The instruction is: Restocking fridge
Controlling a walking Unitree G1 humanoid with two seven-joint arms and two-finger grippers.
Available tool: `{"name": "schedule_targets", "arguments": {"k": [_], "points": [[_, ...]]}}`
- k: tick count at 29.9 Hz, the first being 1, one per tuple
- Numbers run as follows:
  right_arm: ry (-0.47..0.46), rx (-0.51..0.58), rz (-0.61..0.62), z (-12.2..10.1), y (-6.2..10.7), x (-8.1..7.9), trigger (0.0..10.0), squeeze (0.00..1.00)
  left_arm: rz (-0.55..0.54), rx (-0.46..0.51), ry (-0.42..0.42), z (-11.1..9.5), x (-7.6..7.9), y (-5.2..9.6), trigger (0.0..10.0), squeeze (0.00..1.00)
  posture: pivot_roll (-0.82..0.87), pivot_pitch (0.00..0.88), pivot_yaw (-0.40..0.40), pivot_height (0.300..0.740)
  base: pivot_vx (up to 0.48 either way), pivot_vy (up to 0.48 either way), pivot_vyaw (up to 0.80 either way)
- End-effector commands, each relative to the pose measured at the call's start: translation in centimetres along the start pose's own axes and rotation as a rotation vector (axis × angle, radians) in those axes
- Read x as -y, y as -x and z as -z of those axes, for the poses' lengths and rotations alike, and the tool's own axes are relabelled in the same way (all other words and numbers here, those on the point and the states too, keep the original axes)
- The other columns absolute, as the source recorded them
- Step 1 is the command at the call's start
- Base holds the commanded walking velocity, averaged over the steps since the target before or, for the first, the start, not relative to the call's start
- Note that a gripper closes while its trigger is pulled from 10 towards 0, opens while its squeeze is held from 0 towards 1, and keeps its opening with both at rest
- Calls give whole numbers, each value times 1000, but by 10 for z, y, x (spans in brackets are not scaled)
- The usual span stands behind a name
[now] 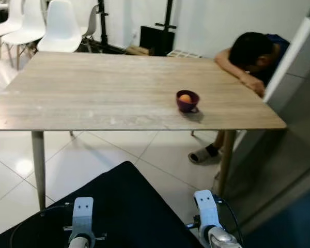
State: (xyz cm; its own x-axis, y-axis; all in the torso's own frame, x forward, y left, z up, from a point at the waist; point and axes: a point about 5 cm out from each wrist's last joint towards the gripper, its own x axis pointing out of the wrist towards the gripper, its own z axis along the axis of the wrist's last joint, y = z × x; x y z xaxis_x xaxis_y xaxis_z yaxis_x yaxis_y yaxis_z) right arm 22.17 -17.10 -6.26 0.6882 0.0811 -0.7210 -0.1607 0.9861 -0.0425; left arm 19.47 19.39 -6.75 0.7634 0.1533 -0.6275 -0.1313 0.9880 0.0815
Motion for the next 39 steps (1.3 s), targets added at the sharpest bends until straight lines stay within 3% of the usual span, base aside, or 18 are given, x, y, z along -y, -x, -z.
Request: {"name": "schedule_targets", "arguments": {"k": [1,12,21,25,30,33,36,38,39], "points": [[1,0,16,2,1,6,10000,0,15,-8,-1,2,5,1,10000,0,-64,11,-46,731,296,0,0],[-39,-7,0,3,1,5,10000,0,23,-10,-10,2,5,1,10000,0,-64,11,-46,731,286,0,-99],[6,-15,21,5,2,6,10000,0,30,-15,-24,4,6,1,10000,0,-65,11,-46,731,268,0,-533],[-17,-28,31,9,3,6,10000,0,42,-8,-78,5,7,3,10000,0,-69,11,-43,731,0,0,0],[-14,-25,28,11,4,7,10000,0,50,20,-87,5,3,4,10000,0,-71,11,-41,731,0,0,0],[-85,2,-45,12,6,12,10000,0,124,88,-108,1,4,7,10000,0,-71,16,-34,731,0,0,0],[-93,6,-102,13,8,13,10000,0,166,122,-120,0,6,9,10000,0,-72,21,-30,731,0,0,0],[-82,23,-274,13,13,18,10000,0,286,209,-150,-4,10,16,10000,0,-75,25,-21,731,0,0,0],[-82,23,-274,13,13,18,10000,0,286,209,-150,-4,10,16,10000,0,-75,25,-21,731,0,0,0]]}}
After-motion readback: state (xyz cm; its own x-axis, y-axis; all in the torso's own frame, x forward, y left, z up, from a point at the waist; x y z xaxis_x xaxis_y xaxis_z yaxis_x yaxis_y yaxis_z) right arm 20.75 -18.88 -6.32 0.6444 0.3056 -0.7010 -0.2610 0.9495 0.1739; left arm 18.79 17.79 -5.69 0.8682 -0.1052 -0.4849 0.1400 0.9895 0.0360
